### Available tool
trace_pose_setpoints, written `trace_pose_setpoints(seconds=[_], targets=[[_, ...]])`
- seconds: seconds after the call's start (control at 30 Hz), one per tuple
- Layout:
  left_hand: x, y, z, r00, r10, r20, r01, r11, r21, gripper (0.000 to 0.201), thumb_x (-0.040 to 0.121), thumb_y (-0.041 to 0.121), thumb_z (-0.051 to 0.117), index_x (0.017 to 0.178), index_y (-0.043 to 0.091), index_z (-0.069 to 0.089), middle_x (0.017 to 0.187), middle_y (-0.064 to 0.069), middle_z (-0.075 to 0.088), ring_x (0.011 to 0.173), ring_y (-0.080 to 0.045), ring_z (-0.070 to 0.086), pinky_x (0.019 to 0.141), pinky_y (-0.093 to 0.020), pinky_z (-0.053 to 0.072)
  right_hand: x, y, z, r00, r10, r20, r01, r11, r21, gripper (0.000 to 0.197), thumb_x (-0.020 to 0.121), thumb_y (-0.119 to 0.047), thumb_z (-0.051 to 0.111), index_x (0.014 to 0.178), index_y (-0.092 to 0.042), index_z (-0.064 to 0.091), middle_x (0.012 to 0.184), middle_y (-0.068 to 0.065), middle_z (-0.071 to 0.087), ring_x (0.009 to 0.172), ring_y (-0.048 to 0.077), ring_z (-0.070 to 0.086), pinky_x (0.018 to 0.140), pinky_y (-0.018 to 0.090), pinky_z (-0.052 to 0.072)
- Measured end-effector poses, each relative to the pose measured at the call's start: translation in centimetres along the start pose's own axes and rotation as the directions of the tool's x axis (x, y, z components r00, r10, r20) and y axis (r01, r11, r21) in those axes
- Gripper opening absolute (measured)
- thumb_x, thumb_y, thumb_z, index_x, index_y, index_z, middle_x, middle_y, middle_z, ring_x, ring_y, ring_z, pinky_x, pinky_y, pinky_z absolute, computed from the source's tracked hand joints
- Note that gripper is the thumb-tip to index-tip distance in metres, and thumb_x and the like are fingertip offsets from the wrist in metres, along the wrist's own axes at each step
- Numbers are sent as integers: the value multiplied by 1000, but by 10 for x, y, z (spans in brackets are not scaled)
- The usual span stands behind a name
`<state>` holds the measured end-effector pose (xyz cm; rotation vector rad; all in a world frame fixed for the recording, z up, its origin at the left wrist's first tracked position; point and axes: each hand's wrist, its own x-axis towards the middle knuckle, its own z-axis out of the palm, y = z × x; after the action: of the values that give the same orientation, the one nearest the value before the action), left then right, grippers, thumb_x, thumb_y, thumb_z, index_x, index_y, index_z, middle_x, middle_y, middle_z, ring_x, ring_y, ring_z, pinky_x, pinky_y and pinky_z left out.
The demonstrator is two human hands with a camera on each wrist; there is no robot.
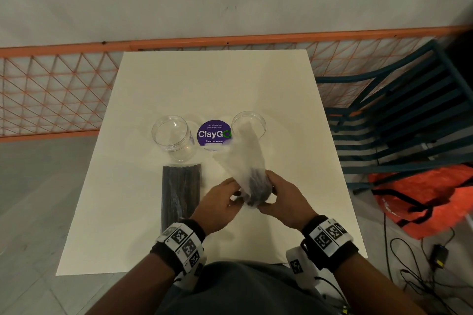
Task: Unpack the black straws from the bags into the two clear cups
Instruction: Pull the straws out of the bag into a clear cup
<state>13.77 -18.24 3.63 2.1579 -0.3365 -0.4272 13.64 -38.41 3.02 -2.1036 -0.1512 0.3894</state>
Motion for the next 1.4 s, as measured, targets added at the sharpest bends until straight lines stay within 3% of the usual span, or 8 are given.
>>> trace_pose_setpoints(seconds=[0.17,0.4,0.57,0.67,0.77,1.0,1.2,1.4], targets=[[3,2,2,995,-92,-43,83,978,-192,58,76,42,81,124,24,55,123,9,59,102,-11,66,87,-25,56,5,8,3,996,74,-57,-73,997,14,57,76,-18,79,128,-26,58,115,-11,65,105,12,63,95,33,51],[12,0,1,988,-126,-88,111,981,-159,31,80,33,80,95,29,53,92,5,73,74,-9,71,68,-25,56,5,15,0,994,90,-63,-89,996,27,60,78,-28,81,133,-31,56,110,-22,65,98,2,62,87,22,51],[12,2,2,987,-124,-99,118,991,-70,64,76,44,81,125,21,45,108,20,62,95,-1,61,82,-16,50,6,21,1,992,98,-84,-91,992,93,57,74,-25,85,123,-24,58,114,-9,65,97,5,64,86,25,55],[13,-3,4,998,-60,-14,58,994,-97,77,74,53,76,138,27,43,129,8,64,116,-10,60,102,-37,49,7,24,2,991,102,-83,-97,994,59,63,67,-31,89,121,-21,58,116,-6,62,98,6,63,86,25,55],[15,-8,8,999,-30,41,32,998,-62,57,78,48,76,127,24,61,119,5,71,107,-13,65,96,-45,53,6,24,3,994,86,-70,-86,996,-2,66,64,-33,91,119,-27,56,118,-11,60,102,9,60,84,14,48],[19,-12,16,996,-6,93,-7,990,142,58,86,49,67,138,29,50,143,4,55,130,-18,49,109,-41,42,4,24,1,984,177,20,-168,958,-233,68,70,-55,80,127,-26,58,124,-5,64,110,19,60,92,33,50],[18,-10,15,999,-11,40,17,985,-172,53,89,13,68,137,27,48,132,3,61,114,-12,62,96,-28,54,9,21,1,977,213,25,-202,951,-233,57,77,-48,77,126,-23,62,121,0,66,108,23,62,91,32,49],[17,-17,18,996,-59,70,69,988,-139,61,77,42,80,131,25,57,117,6,70,104,-7,67,93,-24,56,7,28,6,984,178,-24,-180,976,-126,62,73,-33,85,126,-15,59,120,5,66,108,24,62,92,32,49]])
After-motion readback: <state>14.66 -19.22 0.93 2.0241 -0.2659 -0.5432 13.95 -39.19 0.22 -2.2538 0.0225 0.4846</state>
